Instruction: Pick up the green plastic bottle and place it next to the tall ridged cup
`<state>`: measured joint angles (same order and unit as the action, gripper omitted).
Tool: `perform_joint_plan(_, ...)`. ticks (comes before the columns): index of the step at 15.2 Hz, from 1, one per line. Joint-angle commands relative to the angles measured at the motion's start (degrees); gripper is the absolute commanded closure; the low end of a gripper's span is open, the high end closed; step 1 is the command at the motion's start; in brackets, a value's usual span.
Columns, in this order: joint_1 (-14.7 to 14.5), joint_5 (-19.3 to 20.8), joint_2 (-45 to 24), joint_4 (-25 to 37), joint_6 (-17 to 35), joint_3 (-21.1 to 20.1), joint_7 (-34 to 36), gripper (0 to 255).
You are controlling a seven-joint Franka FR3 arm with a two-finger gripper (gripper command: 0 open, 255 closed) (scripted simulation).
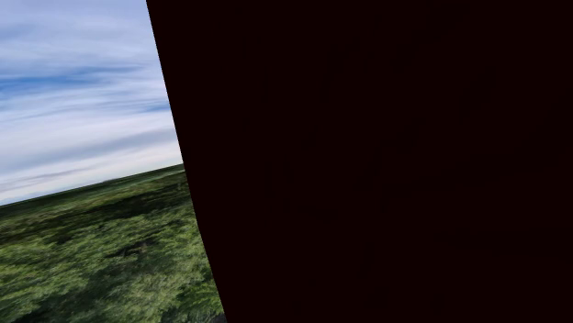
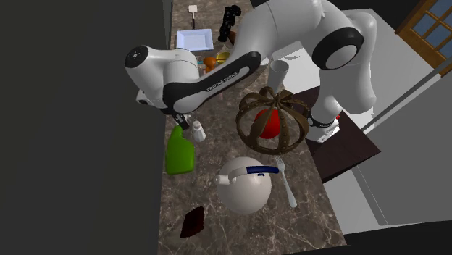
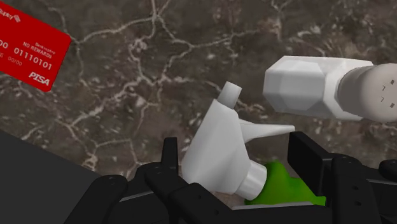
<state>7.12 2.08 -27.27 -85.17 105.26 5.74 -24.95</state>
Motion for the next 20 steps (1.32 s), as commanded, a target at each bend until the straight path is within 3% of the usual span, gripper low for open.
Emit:
perform_joint_plan(1,-0.05,0.01,0.34,1.07,-1.42,-0.01,-0.01,255)
perform_joint_plan(20,0.11,-0.01,1.0,14.73,-15.71,0.13,-0.84,255)
